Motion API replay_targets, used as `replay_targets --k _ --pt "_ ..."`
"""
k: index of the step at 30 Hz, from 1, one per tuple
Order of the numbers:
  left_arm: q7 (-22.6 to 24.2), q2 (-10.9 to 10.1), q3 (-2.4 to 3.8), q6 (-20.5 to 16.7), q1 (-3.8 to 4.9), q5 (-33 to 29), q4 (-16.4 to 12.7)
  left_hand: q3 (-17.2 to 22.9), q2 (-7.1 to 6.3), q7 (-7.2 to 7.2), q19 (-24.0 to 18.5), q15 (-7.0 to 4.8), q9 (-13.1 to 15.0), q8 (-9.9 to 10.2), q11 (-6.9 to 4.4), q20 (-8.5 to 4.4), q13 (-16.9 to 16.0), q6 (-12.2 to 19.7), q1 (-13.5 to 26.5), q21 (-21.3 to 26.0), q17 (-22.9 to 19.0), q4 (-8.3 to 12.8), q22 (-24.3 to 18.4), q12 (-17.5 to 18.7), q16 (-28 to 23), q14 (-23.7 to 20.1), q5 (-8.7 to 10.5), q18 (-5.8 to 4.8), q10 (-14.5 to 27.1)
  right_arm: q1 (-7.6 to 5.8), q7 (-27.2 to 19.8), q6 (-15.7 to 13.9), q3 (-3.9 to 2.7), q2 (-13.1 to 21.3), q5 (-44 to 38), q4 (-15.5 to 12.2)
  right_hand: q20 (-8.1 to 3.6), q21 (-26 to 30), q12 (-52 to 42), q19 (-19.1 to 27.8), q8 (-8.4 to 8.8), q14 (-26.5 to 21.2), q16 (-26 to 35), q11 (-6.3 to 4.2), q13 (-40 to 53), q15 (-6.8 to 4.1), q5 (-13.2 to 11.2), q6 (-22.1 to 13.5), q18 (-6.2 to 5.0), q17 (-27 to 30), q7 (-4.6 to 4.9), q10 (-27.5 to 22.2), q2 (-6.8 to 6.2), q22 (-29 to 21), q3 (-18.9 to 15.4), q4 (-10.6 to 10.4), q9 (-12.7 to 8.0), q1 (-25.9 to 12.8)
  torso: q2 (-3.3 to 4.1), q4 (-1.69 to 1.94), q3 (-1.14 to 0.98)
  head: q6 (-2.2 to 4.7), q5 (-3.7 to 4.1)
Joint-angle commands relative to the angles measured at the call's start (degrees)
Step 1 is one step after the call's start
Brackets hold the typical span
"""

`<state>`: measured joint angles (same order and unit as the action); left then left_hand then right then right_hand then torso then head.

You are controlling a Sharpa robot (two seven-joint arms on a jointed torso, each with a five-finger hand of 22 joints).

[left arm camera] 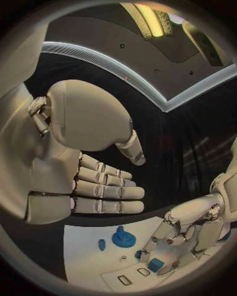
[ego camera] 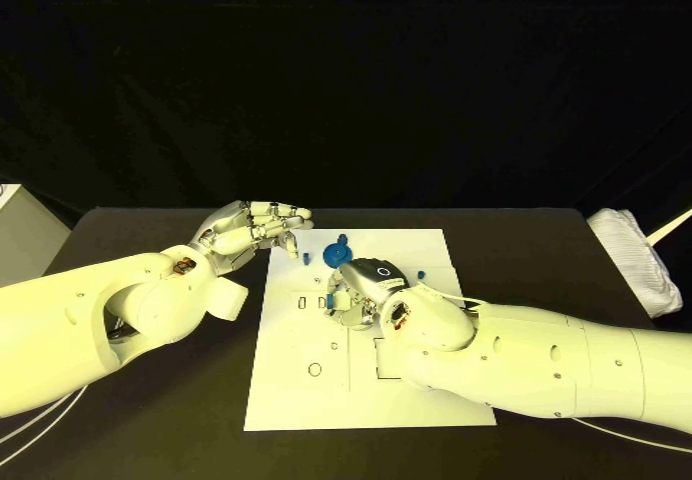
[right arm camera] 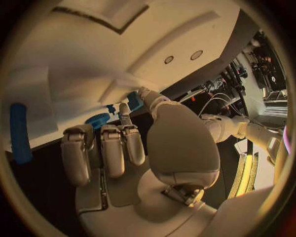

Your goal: Assemble the parts on the task board

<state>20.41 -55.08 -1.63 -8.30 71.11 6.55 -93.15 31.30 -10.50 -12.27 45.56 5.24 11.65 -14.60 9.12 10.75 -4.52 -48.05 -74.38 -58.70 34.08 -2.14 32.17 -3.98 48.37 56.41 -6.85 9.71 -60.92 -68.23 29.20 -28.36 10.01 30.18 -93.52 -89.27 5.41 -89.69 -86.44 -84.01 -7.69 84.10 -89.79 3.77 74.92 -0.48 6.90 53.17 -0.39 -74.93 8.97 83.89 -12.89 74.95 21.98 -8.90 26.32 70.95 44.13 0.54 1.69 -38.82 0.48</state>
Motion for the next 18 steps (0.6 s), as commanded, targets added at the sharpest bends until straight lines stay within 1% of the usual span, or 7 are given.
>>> replay_targets --k 1,13,15,17,18 --pt "0.2 0.1 0.02 1.0 0.03 0.2 -0.1 -0.4 0.23 -0.53 -0.4 -0.08 0.1 0.3 0.05 0.14 -0.1 0.6 0.2 -0.3 -0.1 -0.1 0.1 -0.1 0.3 -0.4 0.27 0.81 0.4 0.05 -0.6 -0.1 0.01 0.0 -0.2 -0.1 0.51 -0.3 0.3 -6.0 0.40 5.9 -0.2 0.47 12.1 0.54 -0.9 -0.6 0.39 -15.1 -0.03 2.8 -0.29 15.1 -1.2 -0.2 -0.3 0.4 0.00 -0.07 0.01 0.03 0.01" --pt "0.1 0.0 0.02 1.1 0.03 0.2 -0.1 -0.4 0.23 -0.53 -0.4 -0.08 0.1 0.3 0.05 0.14 -0.1 0.6 0.2 -0.3 -0.1 -0.1 0.1 -0.1 0.3 -0.4 0.27 0.81 0.4 0.05 -1.0 -0.2 0.02 0.2 0.1 -0.2 0.59 -0.3 0.5 -6.0 0.45 5.9 -0.2 0.54 11.9 0.61 -1.1 -0.6 0.39 -15.1 0.04 2.6 -0.26 15.1 -1.7 -0.4 -0.4 0.5 0.04 0.01 0.02 0.07 0.08" --pt "0.1 0.1 0.02 1.0 0.03 0.3 0.0 -0.4 0.23 -0.53 -0.4 -0.08 0.1 0.3 0.05 0.14 -0.1 0.6 0.2 -0.3 -0.1 -0.1 0.1 -0.1 0.3 -0.4 0.27 0.81 0.4 0.05 -1.3 -0.7 0.02 0.5 0.2 -0.6 0.74 -0.3 0.7 -6.0 0.60 5.9 -0.2 0.69 11.8 0.75 -1.4 -0.7 0.39 -15.1 0.20 2.3 -0.31 15.1 -3.3 -0.9 -0.7 0.7 0.02 0.05 0.02 0.04 0.10" --pt "-0.2 0.1 0.02 0.9 0.03 0.9 0.1 -0.4 0.23 -0.53 -0.4 -0.08 0.1 0.3 0.05 0.14 -0.1 0.6 0.2 -0.3 -0.1 -0.1 0.1 -0.1 0.3 -0.4 0.27 0.81 0.4 0.05 -1.8 -1.7 0.02 1.0 0.2 -1.3 0.95 -0.3 1.0 -6.0 1.02 5.9 -0.2 0.95 11.5 0.96 -2.0 -1.4 0.39 -15.1 0.47 2.1 -0.11 15.1 -6.4 -2.1 -1.2 1.4 0.00 0.09 0.01 -0.01 0.07" --pt "-0.4 0.1 0.02 0.8 0.03 1.4 0.2 -0.4 0.23 -0.53 -0.4 -0.08 0.1 0.3 0.05 0.14 -0.1 0.6 0.2 -0.3 -0.1 -0.1 0.1 -0.1 0.3 -0.4 0.27 0.81 0.4 0.04 -2.2 -2.2 0.02 1.3 0.3 -1.6 0.97 -0.3 1.0 -6.0 1.08 5.9 -0.2 0.99 11.5 1.01 -2.1 -1.5 0.39 -15.1 0.51 2.1 -0.02 15.1 -6.8 -2.3 -1.2 1.6 -0.02 0.09 0.00 -0.01 0.02"
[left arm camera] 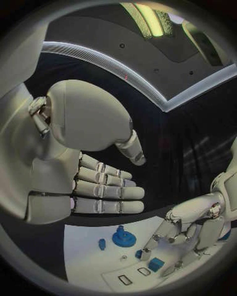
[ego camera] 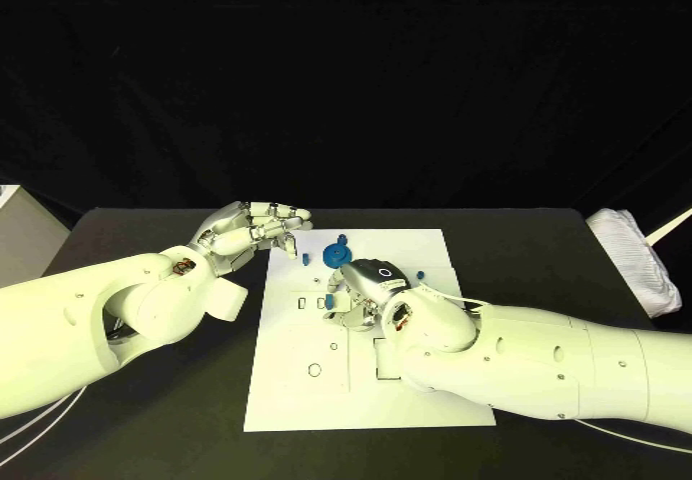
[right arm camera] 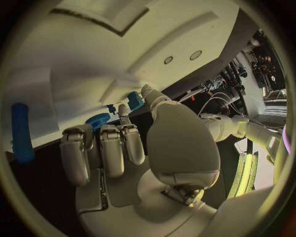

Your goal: Assemble the parts on the task board

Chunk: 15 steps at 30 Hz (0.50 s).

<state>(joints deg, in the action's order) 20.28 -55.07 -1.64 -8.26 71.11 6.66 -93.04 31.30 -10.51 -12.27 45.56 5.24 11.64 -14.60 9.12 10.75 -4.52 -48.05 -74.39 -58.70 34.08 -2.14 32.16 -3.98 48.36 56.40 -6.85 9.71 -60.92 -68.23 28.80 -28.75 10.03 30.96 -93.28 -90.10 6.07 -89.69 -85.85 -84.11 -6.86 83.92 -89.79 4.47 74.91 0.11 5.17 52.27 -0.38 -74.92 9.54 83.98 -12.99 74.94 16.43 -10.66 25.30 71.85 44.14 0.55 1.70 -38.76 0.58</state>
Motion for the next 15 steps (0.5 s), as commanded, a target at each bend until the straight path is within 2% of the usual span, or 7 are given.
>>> replay_targets --k 1,3,7,10,13,14,15 --pt "-0.5 0.1 0.02 0.7 0.03 1.7 0.2 -0.5 0.20 -0.52 -0.5 -0.07 0.1 0.3 0.05 0.16 -0.1 0.6 0.3 -0.3 -0.1 -0.2 0.1 -0.1 0.3 -0.4 0.30 0.81 0.4 0.04 -2.3 -2.4 0.00 0.8 0.3 -1.3 0.51 -0.3 0.5 -5.9 0.66 6.1 -0.2 0.56 11.5 0.64 -0.7 -1.1 0.38 -15.1 0.20 1.9 0.59 15.1 -4.1 -1.9 -0.7 2.0 -0.05 0.10 -0.03 -0.05 -0.10" --pt "-1.6 0.2 0.02 0.4 0.03 3.1 0.6 -1.8 -0.44 -0.37 -0.6 -0.07 0.1 0.6 -0.06 0.23 -0.2 1.1 1.4 -0.4 -0.1 -1.0 0.0 -0.3 0.5 -0.3 0.37 0.83 0.2 -0.10 -5.2 -3.6 -0.08 2.0 1.9 -2.5 0.89 -0.1 1.0 -5.8 1.83 6.1 -0.2 1.20 11.0 1.14 -1.3 -2.8 0.32 -15.1 0.74 1.2 0.52 14.9 -8.9 -5.7 -1.5 4.5 -0.25 -0.01 -0.05 -0.07 -0.25" --pt "-3.8 0.4 0.02 -0.3 0.03 5.2 1.0 -3.8 -0.82 0.29 0.1 -0.83 0.5 0.0 -1.02 -0.20 -1.7 0.3 2.3 -0.8 0.5 -2.2 -0.1 -3.2 2.3 1.3 0.30 0.93 -3.5 -1.17 -13.6 -4.2 -0.41 4.3 7.2 -4.3 1.18 4.6 3.1 -3.2 2.22 6.1 -0.2 1.31 9.3 1.30 0.4 -3.4 -0.91 -15.0 1.04 -1.0 1.83 11.7 -8.4 -5.9 -1.9 7.6 -0.54 -0.37 -0.03 -0.18 -0.42" --pt "-6.4 0.7 0.02 -0.8 0.03 7.6 1.4 -6.0 -0.68 2.23 3.2 -3.00 2.7 -4.1 -3.51 -1.91 -6.1 -4.1 2.3 -3.2 3.5 -2.8 0.8 -10.6 8.1 5.9 0.37 1.00 -9.8 -2.51 -19.0 -3.8 -0.72 6.6 12.3 -5.7 1.22 5.1 3.1 -3.0 2.01 6.1 -0.2 1.31 9.3 1.32 1.2 -3.1 -1.00 -15.0 1.04 -1.0 2.31 11.4 -7.8 -5.8 -1.9 8.8 -0.93 -0.42 -0.06 -0.48 -0.43" --pt "-10.6 0.9 0.02 -1.4 0.06 10.3 1.8 -8.7 -0.14 3.75 11.5 -4.40 5.2 -7.5 -4.89 -3.65 -13.8 -4.9 3.0 -9.9 19.6 -4.3 10.2 -20.5 21.1 15.1 0.15 -0.64 -9.5 -3.90 -22.3 -2.6 -0.89 8.9 17.2 -6.8 1.13 5.2 2.9 -3.0 1.02 6.1 -0.2 1.10 9.3 1.18 2.4 -1.7 -1.03 -15.1 0.78 -1.0 2.82 11.3 -6.9 -5.5 -1.7 10.1 -1.35 -0.43 -0.13 -0.52 -0.83" --pt "-12.2 1.0 0.03 -1.4 0.07 11.4 2.0 -10.1 0.22 4.38 14.0 -5.13 7.8 -10.4 -6.08 -4.21 -20.8 -4.0 2.3 -12.6 25.8 -5.3 14.0 -28.9 25.8 18.0 -0.26 -1.31 -5.5 -4.52 -23.3 -1.8 -0.95 9.9 19.2 -7.3 1.08 5.3 2.9 -2.9 0.72 6.1 -0.2 1.01 9.3 1.11 2.5 -1.4 -1.07 -15.1 0.68 -1.0 2.87 11.2 -6.7 -5.4 -1.6 10.2 -1.54 -0.36 -0.15 -0.57 -0.91" --pt "-14.3 1.1 0.03 -1.4 0.09 13.0 2.2 -11.0 0.45 4.31 15.6 -5.08 9.3 -12.1 -5.50 -4.24 -24.2 -3.7 3.2 -13.9 29.1 -6.9 16.6 -33.1 27.6 19.4 -0.06 -1.76 -4.0 -5.15 -24.1 -1.1 -0.98 11.0 21.1 -7.7 1.02 5.2 2.8 -3.0 0.42 6.1 -0.2 0.92 9.3 1.03 2.8 -1.0 -1.03 -15.1 0.57 -1.0 2.89 11.3 -6.6 -5.4 -1.5 10.3 -1.67 -0.33 -0.18 -0.60 -1.02"
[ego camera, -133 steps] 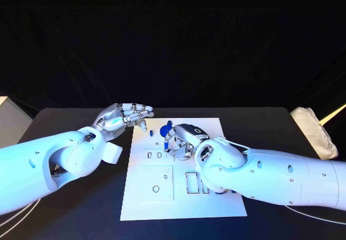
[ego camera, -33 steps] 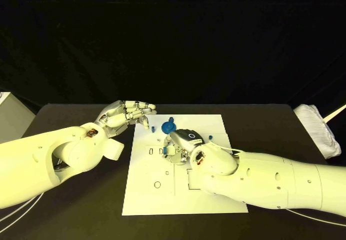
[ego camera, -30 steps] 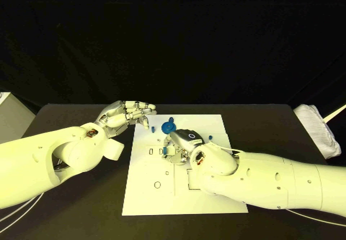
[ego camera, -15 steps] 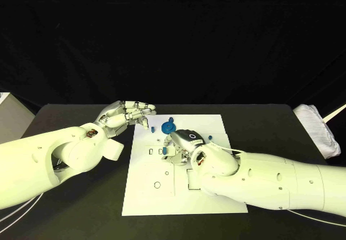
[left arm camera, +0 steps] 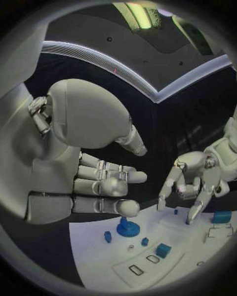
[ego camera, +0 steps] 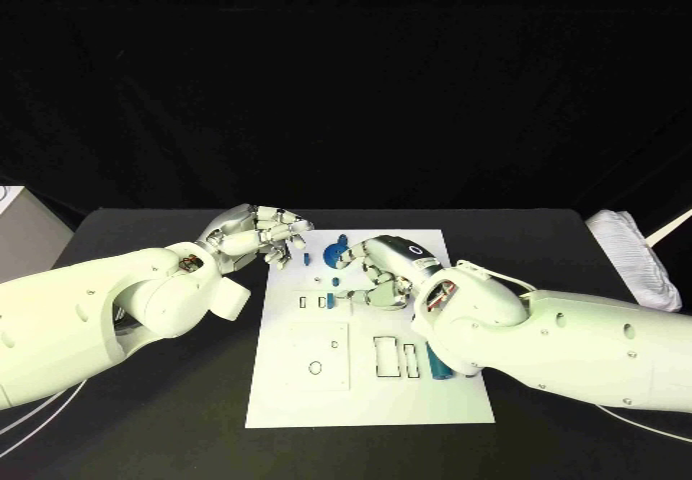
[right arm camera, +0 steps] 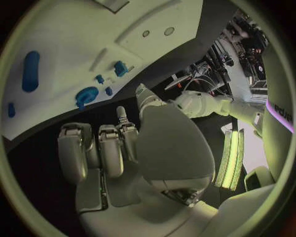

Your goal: Assemble the parts on the task board

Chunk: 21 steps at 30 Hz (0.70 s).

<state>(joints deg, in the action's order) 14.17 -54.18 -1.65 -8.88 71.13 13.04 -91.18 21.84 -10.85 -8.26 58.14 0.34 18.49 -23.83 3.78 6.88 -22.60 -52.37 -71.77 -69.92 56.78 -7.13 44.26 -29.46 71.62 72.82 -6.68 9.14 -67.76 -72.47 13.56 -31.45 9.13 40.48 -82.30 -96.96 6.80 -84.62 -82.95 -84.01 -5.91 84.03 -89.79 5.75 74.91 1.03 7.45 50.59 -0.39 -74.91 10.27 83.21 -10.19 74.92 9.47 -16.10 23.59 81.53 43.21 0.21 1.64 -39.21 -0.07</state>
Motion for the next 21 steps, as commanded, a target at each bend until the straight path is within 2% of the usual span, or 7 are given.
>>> replay_targets --k 1,4,7,9,13,16,21 --pt "-10.4 0.4 0.04 -0.8 0.08 8.4 0.6 -2.2 0.95 0.78 4.2 -0.42 3.8 -4.4 -0.57 -0.50 -8.4 0.9 0.8 -3.8 8.8 -2.8 6.1 -10.7 6.0 4.5 -0.41 -1.42 3.7 -1.52 -9.4 2.3 -0.12 2.5 11.8 -1.3 0.20 0.2 -0.1 -3.1 -0.86 6.0 -0.2 -0.47 9.3 0.00 1.1 0.9 -1.04 -15.1 -0.27 -0.2 0.12 11.3 0.6 0.1 0.2 0.8 -0.91 0.03 -0.18 -0.25 -0.47" --pt "-17.0 1.1 0.06 0.6 0.46 13.0 1.5 -3.9 1.05 1.29 7.8 -0.89 7.4 -8.1 -1.00 -1.00 -13.1 2.0 1.5 -6.5 14.5 -6.2 11.1 -17.0 9.4 7.6 -0.47 -2.27 5.5 -3.11 -10.2 4.3 -0.17 5.5 14.8 -2.4 0.06 0.7 0.1 -2.9 -1.20 5.8 0.0 -0.59 9.1 -0.13 2.2 1.0 -1.15 -14.6 -0.37 -0.4 0.04 11.0 1.0 0.2 0.3 1.1 -1.33 0.12 -0.25 -0.22 -0.73" --pt "-23.7 2.4 0.05 2.6 1.23 17.1 2.7 -5.0 1.18 1.53 9.2 -1.01 9.7 -10.3 -1.19 -1.22 -15.1 2.9 1.1 -7.6 16.9 -8.4 13.0 -19.9 10.7 8.9 -0.56 -2.59 6.4 -4.49 -10.4 5.3 -0.19 8.1 16.5 -3.3 0.02 1.1 0.4 -2.7 -1.17 5.7 0.2 -0.59 8.9 -0.15 2.5 0.7 -1.25 -14.2 -0.34 -0.6 -0.03 10.7 1.1 0.2 0.2 1.1 -1.64 0.12 -0.35 -0.39 -0.99" --pt "-27.4 3.4 0.04 4.0 1.60 19.9 3.4 -5.3 1.29 1.49 9.2 -1.02 10.3 -10.7 -1.18 -1.25 -15.4 3.3 1.3 -7.6 16.7 -9.1 13.0 -20.4 10.6 8.8 -0.67 -2.59 6.8 -5.18 -10.5 5.5 -0.20 9.3 17.5 -3.6 0.02 1.2 0.4 -2.6 -1.18 5.7 0.2 -0.59 8.8 -0.15 2.5 0.7 -1.27 -14.1 -0.34 -0.7 -0.03 10.7 1.1 0.2 0.2 1.1 -1.82 0.11 -0.42 -0.48 -1.20" --pt "-34.9 6.0 -0.07 7.8 2.49 26.2 5.4 -7.1 2.25 1.98 10.0 -1.26 12.8 -12.9 -1.49 -1.42 -17.3 3.4 3.9 -8.2 18.6 -9.6 14.2 -22.8 11.6 9.8 -0.66 -2.80 6.3 -6.24 -10.5 5.4 -0.22 11.2 20.3 -3.4 0.01 1.2 0.4 -2.6 -1.19 5.7 0.2 -0.59 8.8 -0.16 2.6 0.7 -1.27 -14.0 -0.34 -0.7 -0.03 10.7 1.2 0.2 0.2 1.1 -2.15 0.10 -0.61 -0.80 -1.49" --pt "-39.3 8.3 -0.50 10.3 3.21 30.0 7.1 -8.7 3.14 2.35 10.5 -1.51 14.9 -14.7 -1.79 -1.61 -18.1 3.5 6.2 -8.6 19.3 -9.7 14.9 -23.8 11.9 10.2 -0.71 -2.93 6.2 -6.62 -10.4 5.3 -0.22 11.9 21.6 -2.7 -0.02 1.3 0.5 -2.6 -1.27 5.7 0.3 -0.60 8.8 -0.18 3.1 0.6 -1.29 -14.0 -0.34 -0.7 0.03 10.6 1.3 0.1 0.2 1.0 -2.31 0.15 -0.74 -1.07 -1.93" --pt "-44.0 11.8 -1.04 13.6 3.88 35.6 9.4 -10.7 4.02 2.62 10.5 -1.68 18.0 -17.0 -1.99 -1.79 -17.7 4.5 8.3 -8.7 18.9 -9.7 15.1 -24.0 11.6 9.9 -0.75 -2.96 7.0 -6.90 -9.8 5.5 -0.22 12.3 22.6 -1.3 -0.06 2.1 1.0 -2.2 -1.36 5.5 0.5 -0.58 8.3 -0.19 4.3 0.2 -1.46 -13.6 -0.30 -1.2 -0.16 10.1 1.7 0.0 0.1 0.9 -2.35 0.32 -0.90 -1.26 -2.02"
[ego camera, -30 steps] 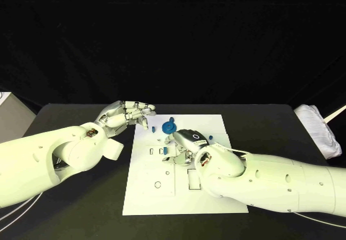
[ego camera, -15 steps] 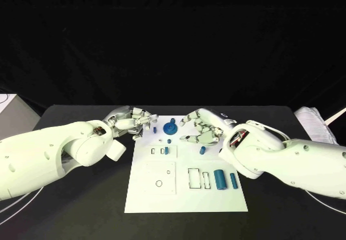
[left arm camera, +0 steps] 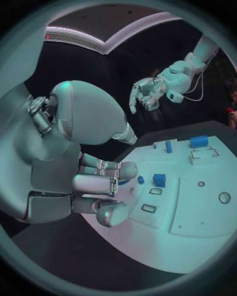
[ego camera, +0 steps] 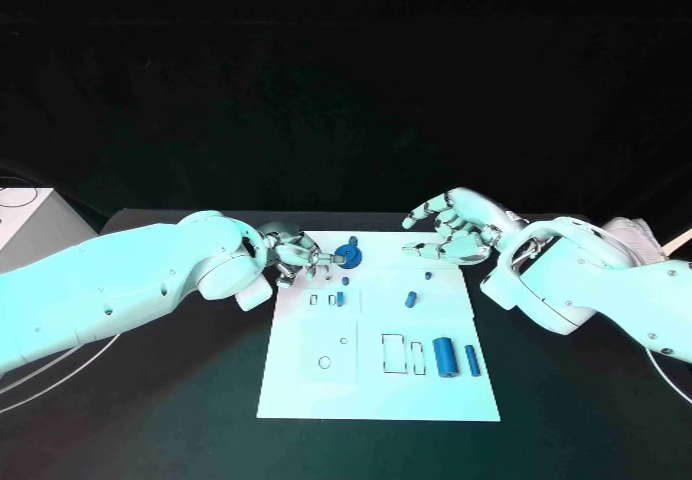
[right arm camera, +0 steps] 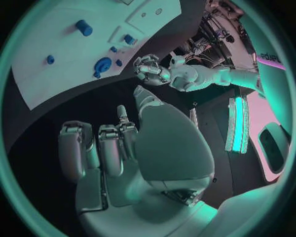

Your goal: Assemble the parts on the task board

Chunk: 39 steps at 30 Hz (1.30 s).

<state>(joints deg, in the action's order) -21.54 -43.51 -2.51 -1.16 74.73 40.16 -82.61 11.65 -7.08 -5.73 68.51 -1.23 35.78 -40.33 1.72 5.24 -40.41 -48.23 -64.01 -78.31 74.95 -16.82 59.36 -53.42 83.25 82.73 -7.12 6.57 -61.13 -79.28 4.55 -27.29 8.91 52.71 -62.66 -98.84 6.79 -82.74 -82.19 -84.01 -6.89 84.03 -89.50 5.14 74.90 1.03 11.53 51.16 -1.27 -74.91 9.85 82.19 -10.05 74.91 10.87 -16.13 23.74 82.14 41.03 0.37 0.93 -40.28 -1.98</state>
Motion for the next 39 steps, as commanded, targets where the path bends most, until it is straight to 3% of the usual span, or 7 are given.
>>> replay_targets --k 1,9,20,39 --pt "-9.0 1.8 -0.28 6.5 0.40 9.3 1.4 -0.6 0.37 0.11 0.2 -0.12 0.9 -0.7 0.05 -0.15 0.1 0.5 0.5 -0.3 0.7 0.0 0.1 0.0 -0.1 -0.1 -0.36 -0.39 0.4 -0.13 -0.7 1.3 -0.01 0.2 3.1 0.8 -0.06 0.3 0.3 -2.2 -0.40 5.5 0.2 0.03 8.3 -0.19 0.4 -0.4 -0.61 -13.5 0.12 -0.3 -0.33 10.1 0.3 0.0 -0.1 0.2 -0.15 0.16 -0.21 -0.25 -0.11" --pt "-12.5 6.0 -1.32 13.1 1.61 12.6 5.4 -1.5 1.64 -0.57 0.1 0.28 2.1 -0.1 0.63 0.03 1.0 2.9 1.0 -0.3 0.9 0.0 0.2 0.7 -0.1 -0.1 -0.40 -0.45 2.4 -0.25 0.1 1.3 -0.01 0.3 3.4 1.9 -0.06 0.4 0.3 -2.1 -0.40 5.5 0.3 0.03 8.2 -0.19 0.5 -0.5 -0.63 -13.4 0.13 -0.3 -0.35 10.0 0.4 0.0 -0.1 0.2 -0.04 0.01 -0.18 -0.64 -0.22" --pt "-12.9 10.3 -2.77 13.4 2.47 12.7 8.4 -1.4 2.59 -0.72 0.5 0.45 2.3 0.2 0.78 0.20 0.9 3.3 0.8 -0.6 1.5 0.1 0.9 0.4 0.2 0.2 -0.72 -0.56 2.6 -0.27 1.0 1.6 -0.01 -0.2 3.5 2.6 -0.07 0.5 0.3 -2.1 -0.41 5.5 0.3 0.05 8.2 -0.18 0.8 -0.6 -0.65 -13.3 0.16 -0.3 -0.37 10.0 0.5 -0.1 -0.1 0.1 0.08 -0.05 -0.11 -0.71 0.15" --pt "-12.9 12.1 -3.14 15.4 2.59 11.9 8.8 -1.2 3.11 -0.67 0.8 0.47 2.6 0.1 0.75 0.28 0.4 3.0 0.6 -0.9 2.3 0.0 1.4 -0.2 0.7 0.7 -0.77 -0.65 2.3 -0.26 1.6 2.1 0.00 -0.9 3.5 3.5 -0.07 0.7 0.3 -2.0 -0.46 5.4 0.4 0.05 8.2 -0.18 1.0 -0.6 -0.70 -13.2 0.16 -0.3 -0.36 9.8 0.5 -0.1 -0.1 0.0 0.07 0.03 -0.07 -1.03 0.42"
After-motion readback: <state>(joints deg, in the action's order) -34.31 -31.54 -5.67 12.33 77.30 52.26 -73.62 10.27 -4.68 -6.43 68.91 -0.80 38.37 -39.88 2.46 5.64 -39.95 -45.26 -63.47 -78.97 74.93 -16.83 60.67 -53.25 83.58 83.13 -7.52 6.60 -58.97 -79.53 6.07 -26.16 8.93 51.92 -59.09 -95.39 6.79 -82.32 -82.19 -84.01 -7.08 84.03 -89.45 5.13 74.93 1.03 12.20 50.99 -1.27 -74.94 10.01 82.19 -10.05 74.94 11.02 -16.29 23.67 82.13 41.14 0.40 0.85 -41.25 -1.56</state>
